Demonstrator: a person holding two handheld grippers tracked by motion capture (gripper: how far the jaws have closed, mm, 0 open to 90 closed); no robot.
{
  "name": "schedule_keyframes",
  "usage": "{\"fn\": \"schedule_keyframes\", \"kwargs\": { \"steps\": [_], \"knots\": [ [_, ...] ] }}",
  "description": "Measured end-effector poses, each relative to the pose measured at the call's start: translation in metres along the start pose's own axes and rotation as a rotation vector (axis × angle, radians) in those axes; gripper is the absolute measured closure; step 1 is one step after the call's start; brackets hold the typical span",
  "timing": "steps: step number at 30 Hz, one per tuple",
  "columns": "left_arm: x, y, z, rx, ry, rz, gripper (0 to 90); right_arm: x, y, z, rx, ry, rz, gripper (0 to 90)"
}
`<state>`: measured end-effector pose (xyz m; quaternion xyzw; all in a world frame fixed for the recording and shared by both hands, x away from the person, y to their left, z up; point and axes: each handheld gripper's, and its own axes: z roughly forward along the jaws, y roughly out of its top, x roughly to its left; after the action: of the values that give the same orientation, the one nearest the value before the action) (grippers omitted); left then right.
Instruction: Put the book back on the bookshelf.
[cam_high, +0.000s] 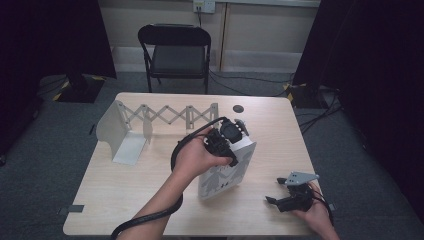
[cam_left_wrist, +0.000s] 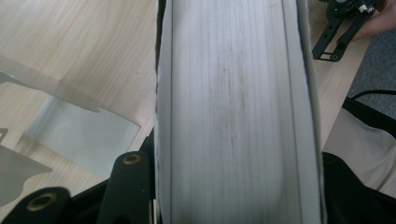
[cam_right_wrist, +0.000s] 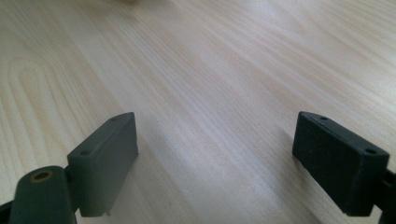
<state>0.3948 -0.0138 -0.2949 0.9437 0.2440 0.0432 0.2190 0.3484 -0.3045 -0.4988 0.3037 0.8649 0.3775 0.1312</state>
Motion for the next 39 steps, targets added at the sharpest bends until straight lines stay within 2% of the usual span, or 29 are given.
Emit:
{"fn": "schedule_keyframes", "kwargs": {
  "steps": [2, 13, 21, 30, 39],
  "knots": [
    [0.001, -0.001, -0.001, 0.002, 0.001, 0.002, 53.1, 0.000, 0.000, 0.000, 0.000, -0.001, 0.000, 13.6],
    [0.010, -0.008, -0.014, 0.004, 0.025, -0.047, 53.1, 0.002, -0.001, -0.001, 0.001, -0.023, 0.020, 13.6],
    [0.017, -0.013, -0.020, 0.003, 0.041, -0.070, 53.1, 0.002, -0.001, -0.001, 0.000, -0.021, 0.020, 13.5],
    [0.022, -0.014, -0.023, -0.010, 0.038, -0.098, 53.2, 0.002, -0.001, -0.001, 0.001, -0.021, 0.017, 13.3],
    [0.035, -0.019, -0.028, -0.015, 0.060, -0.154, 53.2, 0.002, -0.001, -0.001, 0.002, -0.020, 0.018, 13.4]
  ]
}}
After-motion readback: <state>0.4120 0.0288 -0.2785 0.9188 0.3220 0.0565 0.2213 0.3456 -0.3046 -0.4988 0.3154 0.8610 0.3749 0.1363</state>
